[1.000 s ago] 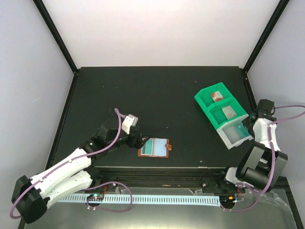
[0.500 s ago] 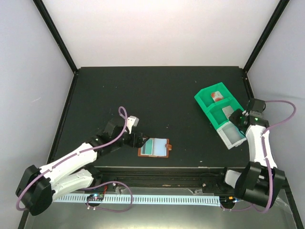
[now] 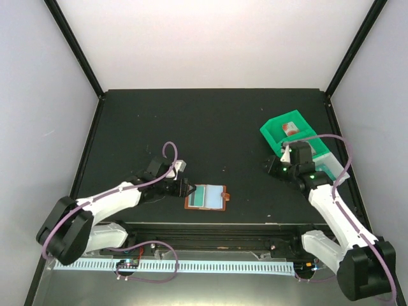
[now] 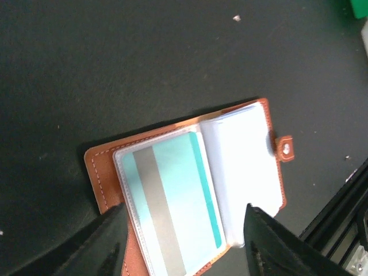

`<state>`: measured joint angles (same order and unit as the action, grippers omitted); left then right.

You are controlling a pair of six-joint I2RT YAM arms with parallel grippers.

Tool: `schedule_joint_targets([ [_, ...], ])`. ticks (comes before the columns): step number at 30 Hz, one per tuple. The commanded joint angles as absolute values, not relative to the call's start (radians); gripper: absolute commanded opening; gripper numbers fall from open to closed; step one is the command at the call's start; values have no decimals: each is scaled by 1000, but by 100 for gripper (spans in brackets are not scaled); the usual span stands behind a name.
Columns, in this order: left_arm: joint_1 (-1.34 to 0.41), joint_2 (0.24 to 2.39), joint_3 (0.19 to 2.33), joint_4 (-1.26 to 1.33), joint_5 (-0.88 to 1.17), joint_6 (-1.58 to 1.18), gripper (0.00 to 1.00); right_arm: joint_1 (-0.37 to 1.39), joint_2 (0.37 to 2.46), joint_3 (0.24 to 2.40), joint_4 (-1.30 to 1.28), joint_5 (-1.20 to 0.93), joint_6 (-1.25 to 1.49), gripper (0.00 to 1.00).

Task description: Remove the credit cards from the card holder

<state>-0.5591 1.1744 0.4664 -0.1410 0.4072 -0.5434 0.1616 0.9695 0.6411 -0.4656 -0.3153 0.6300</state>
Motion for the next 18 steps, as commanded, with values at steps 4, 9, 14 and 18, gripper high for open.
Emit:
schedule_joint_targets([
  [4,-553,1307,469,-78,421,-561,44,402,1006,584,-293,-335,759,34],
  [9,-557,1375,446,-14,445,-607,31,517,1087,590,-216,-338,780,34],
  [14,-576,1400,411,57,472,-663,21,621,1145,609,-165,-334,793,34],
  [18,-597,1409,390,107,498,-715,17,696,1205,638,-140,-329,808,34],
])
